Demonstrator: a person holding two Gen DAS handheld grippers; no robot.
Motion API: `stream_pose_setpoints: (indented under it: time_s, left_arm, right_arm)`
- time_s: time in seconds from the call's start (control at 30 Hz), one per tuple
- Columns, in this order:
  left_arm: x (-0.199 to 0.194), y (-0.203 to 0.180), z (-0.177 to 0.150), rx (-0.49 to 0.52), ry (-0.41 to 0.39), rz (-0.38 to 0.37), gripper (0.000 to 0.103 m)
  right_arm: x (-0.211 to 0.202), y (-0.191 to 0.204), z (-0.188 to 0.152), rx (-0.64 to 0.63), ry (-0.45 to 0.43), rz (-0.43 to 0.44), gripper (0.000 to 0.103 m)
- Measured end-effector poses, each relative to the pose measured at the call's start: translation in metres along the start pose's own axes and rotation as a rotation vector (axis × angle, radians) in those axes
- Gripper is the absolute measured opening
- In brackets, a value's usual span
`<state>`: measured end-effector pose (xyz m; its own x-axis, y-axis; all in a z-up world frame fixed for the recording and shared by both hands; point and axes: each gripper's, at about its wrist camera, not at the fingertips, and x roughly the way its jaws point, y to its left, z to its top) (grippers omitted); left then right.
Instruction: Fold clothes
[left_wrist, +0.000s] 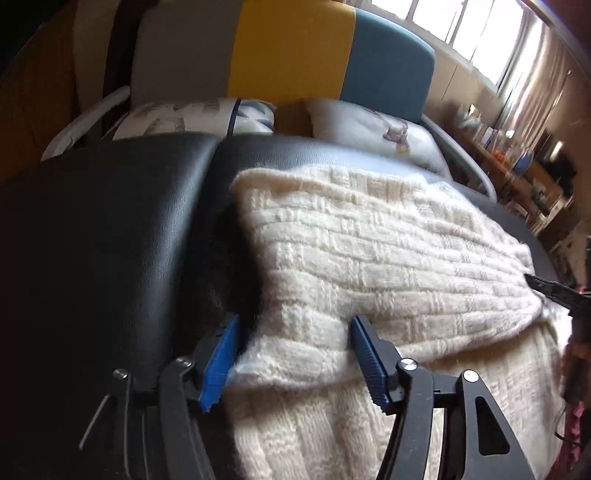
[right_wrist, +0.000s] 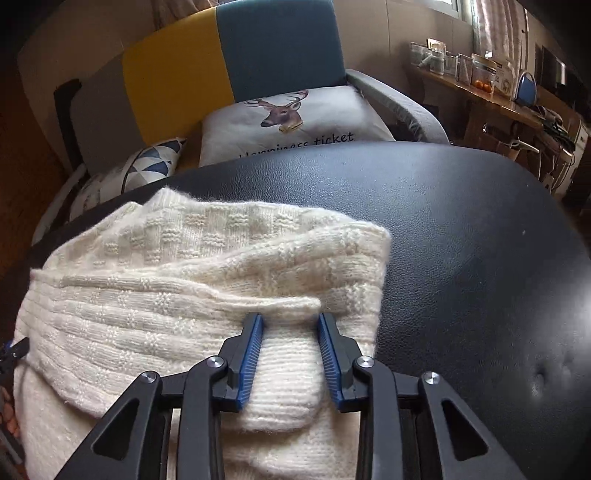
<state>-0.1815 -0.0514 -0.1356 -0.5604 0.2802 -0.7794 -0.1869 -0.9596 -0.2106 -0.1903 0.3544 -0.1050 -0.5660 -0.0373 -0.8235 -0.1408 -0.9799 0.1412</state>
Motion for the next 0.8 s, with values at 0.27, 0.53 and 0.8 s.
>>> stream_pose_setpoints:
  time_s: [0.27, 0.53, 0.8]
  left_arm:
    - [-0.006, 0.002, -0.001, -0.032, 0.018, 0.023, 0.065]
    - [-0.065, 0.028, -0.057, -0.178, 0.003, -0.052, 0.065]
    - [-0.104, 0.03, -0.121, -0.215, 0.048, -0.131, 0.065]
  right_arm:
    - [-0.029, -0.021, -0.019, 0.122, -0.013, 0.131, 0.034]
    - [-0.085, -0.067, -0.098, 0.305, 0.044, 0.349, 0.045]
    - [-0.126, -0.125, -0.193, 0.514, 0.071, 0.496, 0.047]
